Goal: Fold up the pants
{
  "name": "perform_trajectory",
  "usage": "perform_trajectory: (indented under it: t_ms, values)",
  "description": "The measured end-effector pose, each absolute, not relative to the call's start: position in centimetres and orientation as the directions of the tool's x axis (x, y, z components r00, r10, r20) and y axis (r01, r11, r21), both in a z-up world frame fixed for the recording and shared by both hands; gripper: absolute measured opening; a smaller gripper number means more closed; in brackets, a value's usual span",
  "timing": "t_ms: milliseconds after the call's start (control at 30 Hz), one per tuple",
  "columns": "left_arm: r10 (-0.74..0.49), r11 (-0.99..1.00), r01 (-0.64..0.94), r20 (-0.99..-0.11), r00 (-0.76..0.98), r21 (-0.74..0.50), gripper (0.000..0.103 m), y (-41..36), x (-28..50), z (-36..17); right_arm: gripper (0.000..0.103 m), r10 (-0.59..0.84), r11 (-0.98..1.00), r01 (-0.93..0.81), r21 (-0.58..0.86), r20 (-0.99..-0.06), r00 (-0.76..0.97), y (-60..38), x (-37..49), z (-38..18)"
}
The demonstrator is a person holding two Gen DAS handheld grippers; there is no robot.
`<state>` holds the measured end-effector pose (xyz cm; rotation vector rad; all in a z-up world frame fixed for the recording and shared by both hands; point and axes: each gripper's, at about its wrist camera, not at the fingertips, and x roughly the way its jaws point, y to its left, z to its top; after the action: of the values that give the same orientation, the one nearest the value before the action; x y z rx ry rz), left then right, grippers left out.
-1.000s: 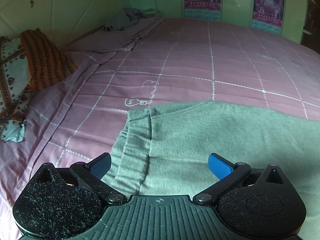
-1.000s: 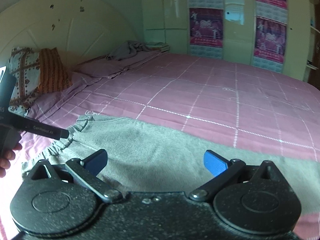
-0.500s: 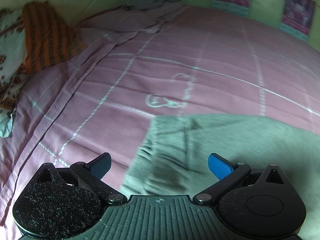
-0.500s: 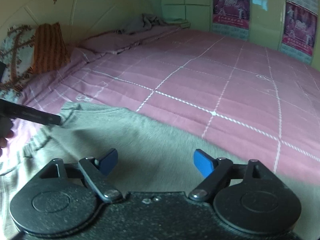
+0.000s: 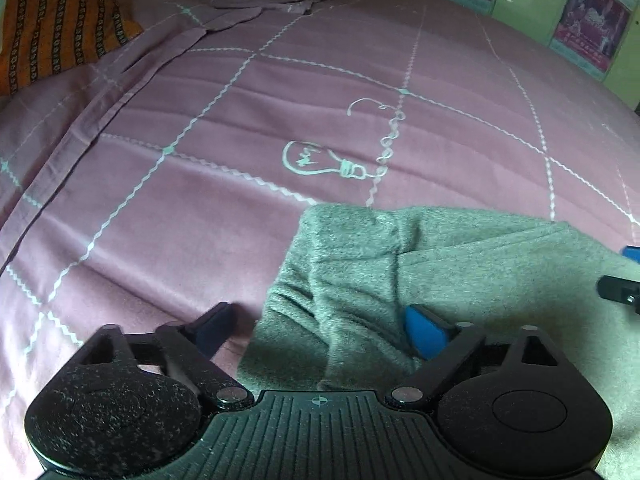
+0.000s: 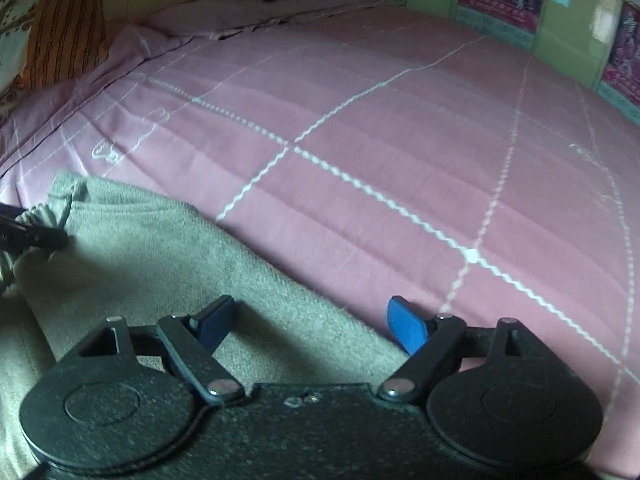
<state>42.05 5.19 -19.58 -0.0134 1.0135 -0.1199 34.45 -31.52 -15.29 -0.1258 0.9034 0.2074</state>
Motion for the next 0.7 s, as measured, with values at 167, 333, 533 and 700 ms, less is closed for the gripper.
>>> perform_trajectory:
  t_ms: [167,333,533,700]
  values:
    - [-0.122,0.992,0.102,-0.831,0.542,-0.079,0.038,3.9,40.9,-18.2,0.014,0.186,0.964,-0.266,0.027,-0.782,0.594,-30.7,33.8,-14.8]
    - [-0.139,0.989,0.119,-0.78,0.611,-0.083,0.023,4.7,37.5,-14.9,0.009,0.195,0.959,-0.282,-0.004,-0.712,0.674,-29.5,28.7,-11.7]
    - [-0.201,0.978,0.168,-0.745,0.636,-0.121,0.023,6.6,31.0,-10.1,0.008,0.284,0.928,-0.372,-0.007,-0.634,0.719,-28.4,16.5,-6.5]
    - [-0.116,0.99,0.13,-0.794,0.597,-0.047,0.048,7.7,25.1,-10.2,0.009,0.3,0.919,-0.394,0.013,-0.671,0.678,-26.0,7.3,-7.9]
